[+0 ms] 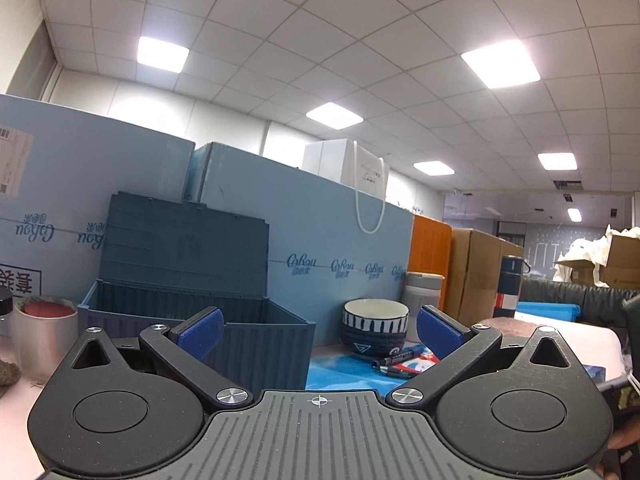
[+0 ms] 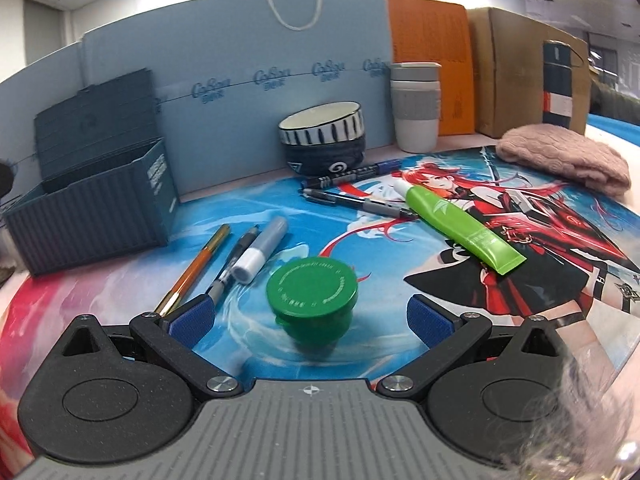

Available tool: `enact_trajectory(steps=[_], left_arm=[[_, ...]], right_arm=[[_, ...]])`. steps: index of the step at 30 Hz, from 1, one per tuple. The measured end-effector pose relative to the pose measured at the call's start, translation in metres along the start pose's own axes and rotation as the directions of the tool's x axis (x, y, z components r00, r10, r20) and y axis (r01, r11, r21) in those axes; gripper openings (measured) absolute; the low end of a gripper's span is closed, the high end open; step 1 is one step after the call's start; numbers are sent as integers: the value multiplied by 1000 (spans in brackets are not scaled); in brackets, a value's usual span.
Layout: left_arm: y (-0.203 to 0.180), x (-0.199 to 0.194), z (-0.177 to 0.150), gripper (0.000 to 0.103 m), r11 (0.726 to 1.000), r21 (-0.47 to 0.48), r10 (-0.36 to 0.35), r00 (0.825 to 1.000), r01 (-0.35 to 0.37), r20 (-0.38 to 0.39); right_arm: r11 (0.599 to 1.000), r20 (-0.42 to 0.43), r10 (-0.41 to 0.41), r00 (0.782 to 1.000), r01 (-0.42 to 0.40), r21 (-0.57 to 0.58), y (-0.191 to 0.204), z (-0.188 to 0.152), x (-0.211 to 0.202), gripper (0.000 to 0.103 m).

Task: Organize rigid objects
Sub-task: 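Move the right tool down over the green jar on the mat, then close the right tool around the green jar and lift it, then carry the green jar with the right tool down into the blue box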

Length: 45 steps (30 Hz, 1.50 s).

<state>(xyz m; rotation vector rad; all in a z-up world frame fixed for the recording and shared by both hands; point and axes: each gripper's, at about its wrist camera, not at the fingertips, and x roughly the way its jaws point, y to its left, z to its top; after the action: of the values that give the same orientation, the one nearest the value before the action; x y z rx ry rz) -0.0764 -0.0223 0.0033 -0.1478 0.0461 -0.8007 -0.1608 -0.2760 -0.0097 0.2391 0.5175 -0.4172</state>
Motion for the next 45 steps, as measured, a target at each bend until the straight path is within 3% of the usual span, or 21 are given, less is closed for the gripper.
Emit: enact_trajectory(steps=[4, 11, 15, 20, 24, 29, 34, 38, 42, 45], left_arm=[[1, 2, -1, 103, 1000, -3, -3, 1000, 3, -12], [5, 7, 1, 103, 999, -27, 17, 999, -18, -43], [14, 12, 17, 103, 995, -50, 87, 995, -89, -51], [31, 34, 53, 103, 986, -7, 164, 978, -167, -126], [45, 38, 77, 103, 981, -22, 192, 976, -195, -106], [79, 39, 87, 103, 971, -69, 216, 961, -230, -173], [124, 35, 85, 103, 936, -150, 277, 931, -317, -239], [138, 40, 82, 103, 925, -103, 324, 900, -366, -291], [149, 43, 77, 103, 908, -69, 374, 872, -414, -315], [156, 43, 75, 103, 906, -82, 369, 868, -416, -332]], right_arm=[[1000, -6, -23, 1000, 23, 7, 1, 5, 5, 97], [1000, -32, -24, 999, 24, 18, 2, 10, 15, 64], [999, -43, -20, 999, 22, 36, -1, 12, 19, 46], [999, -45, -3, 999, 5, 49, -3, 15, 20, 46], [998, 4, 20, 1000, -20, 56, 1, 22, 11, 46], [991, 67, 126, 990, -130, 46, 20, 39, 1, 46], [956, 82, 289, 954, -292, 17, 55, 71, 6, 46], [914, 67, 405, 912, -406, 10, 88, 95, 22, 46], [881, 61, 473, 879, -473, -6, 122, 117, 35, 46], [866, 45, 501, 864, -500, -24, 147, 129, 47, 46]])
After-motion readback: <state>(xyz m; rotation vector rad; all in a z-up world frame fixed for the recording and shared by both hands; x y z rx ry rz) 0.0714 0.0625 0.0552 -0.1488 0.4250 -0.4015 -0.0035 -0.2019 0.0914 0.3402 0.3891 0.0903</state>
